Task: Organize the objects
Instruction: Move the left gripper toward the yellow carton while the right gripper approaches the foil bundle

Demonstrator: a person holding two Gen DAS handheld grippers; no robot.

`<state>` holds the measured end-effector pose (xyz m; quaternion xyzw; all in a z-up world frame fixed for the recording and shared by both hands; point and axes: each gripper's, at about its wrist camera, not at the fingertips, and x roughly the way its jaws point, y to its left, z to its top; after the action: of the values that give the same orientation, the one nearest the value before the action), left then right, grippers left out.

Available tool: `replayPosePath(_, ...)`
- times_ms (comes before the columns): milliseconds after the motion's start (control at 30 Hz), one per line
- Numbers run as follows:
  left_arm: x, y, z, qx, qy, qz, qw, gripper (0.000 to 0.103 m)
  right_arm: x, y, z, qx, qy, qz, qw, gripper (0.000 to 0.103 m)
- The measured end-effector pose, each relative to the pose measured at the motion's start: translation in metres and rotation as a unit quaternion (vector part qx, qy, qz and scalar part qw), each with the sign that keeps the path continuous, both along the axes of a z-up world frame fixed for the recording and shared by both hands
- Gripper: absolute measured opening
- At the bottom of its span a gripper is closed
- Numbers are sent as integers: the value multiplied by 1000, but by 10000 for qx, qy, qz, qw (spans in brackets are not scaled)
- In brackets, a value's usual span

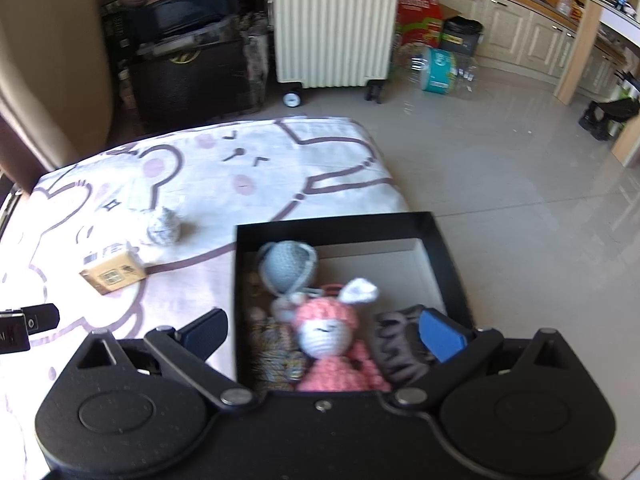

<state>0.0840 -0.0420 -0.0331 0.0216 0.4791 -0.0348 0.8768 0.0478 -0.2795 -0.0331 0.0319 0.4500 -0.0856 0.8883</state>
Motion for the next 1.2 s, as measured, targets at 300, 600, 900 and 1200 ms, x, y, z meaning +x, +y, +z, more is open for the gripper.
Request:
replayPosePath(300,-4,33,5,-40,-53,255,9997,103,6,34,2,17,-23,292,9996,103)
replayPosePath(600,-8,50,7,-38,-87,350,9993,103,11,54,3,80,-57,455,9989,103)
replayPosePath(900,-7,56,5,-82,-125,425,9990,103,13,62,2,140,-55,510,9986,103)
replayPosePath(1200,5,50,-3,-511,-62,717,9961,103,16,57,10,-28,-314,343,9989,103)
